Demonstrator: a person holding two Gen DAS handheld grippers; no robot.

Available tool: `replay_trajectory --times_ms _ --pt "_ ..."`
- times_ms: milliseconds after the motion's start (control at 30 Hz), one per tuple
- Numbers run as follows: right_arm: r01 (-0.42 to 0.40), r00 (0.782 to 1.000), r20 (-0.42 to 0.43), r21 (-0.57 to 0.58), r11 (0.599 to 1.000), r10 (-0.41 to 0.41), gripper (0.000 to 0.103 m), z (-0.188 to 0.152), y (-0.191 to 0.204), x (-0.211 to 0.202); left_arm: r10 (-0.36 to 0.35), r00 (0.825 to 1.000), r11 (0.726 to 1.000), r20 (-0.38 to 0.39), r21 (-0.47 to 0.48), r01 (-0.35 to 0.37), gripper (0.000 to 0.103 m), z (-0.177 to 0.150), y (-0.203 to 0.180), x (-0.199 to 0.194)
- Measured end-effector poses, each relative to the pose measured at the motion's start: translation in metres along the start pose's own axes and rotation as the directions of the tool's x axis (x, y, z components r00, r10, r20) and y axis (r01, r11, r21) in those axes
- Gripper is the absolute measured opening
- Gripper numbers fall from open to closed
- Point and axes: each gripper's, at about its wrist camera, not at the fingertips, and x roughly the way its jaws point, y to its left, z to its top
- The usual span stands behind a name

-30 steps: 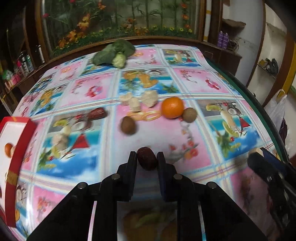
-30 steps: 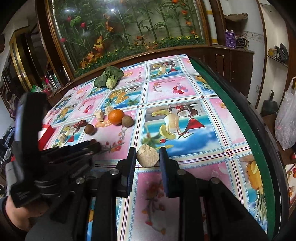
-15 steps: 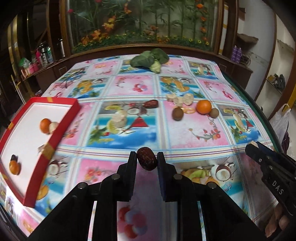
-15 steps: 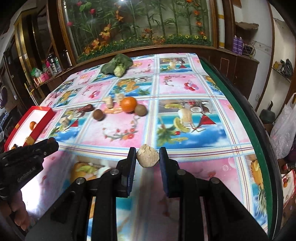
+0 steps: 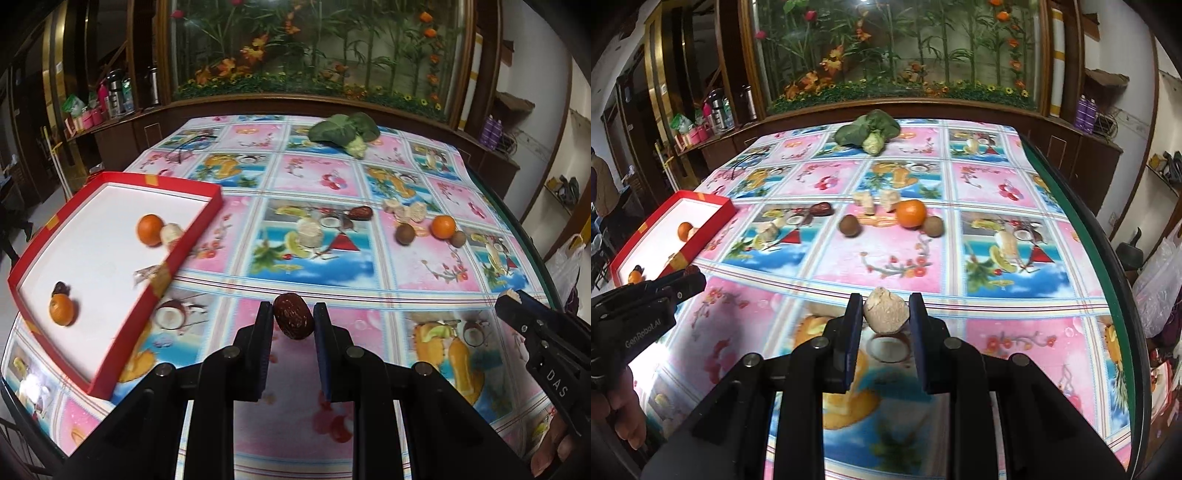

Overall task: Organize fruits
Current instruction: 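Carry the date and beige slice into the red tray and open both tools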

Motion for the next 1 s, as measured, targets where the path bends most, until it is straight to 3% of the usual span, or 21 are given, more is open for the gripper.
replay_trajectory --times_ms 300,533,1000 --pt "-0.051 0.999 0.012 -0.072 0.996 0.053 0.027 0.010 0.043 -0.002 0.052 0.998 0.996 0.024 -0.072 -0.050 0.021 0.004 0.046 -0.012" --pt "-0.118 0.992 0.018 -0.125 0.985 0.121 0.027 0.023 0.080 0.002 0.138 0.990 0.982 0.044 -0.135 -0.131 0.021 0.016 0.094 -0.019" --pt "-0.266 0.961 0.009 -0.236 0.935 0.275 0.027 0.050 0.180 0.019 0.266 0.964 0.942 0.025 -0.218 -0.255 0.021 0.034 0.172 -0.017"
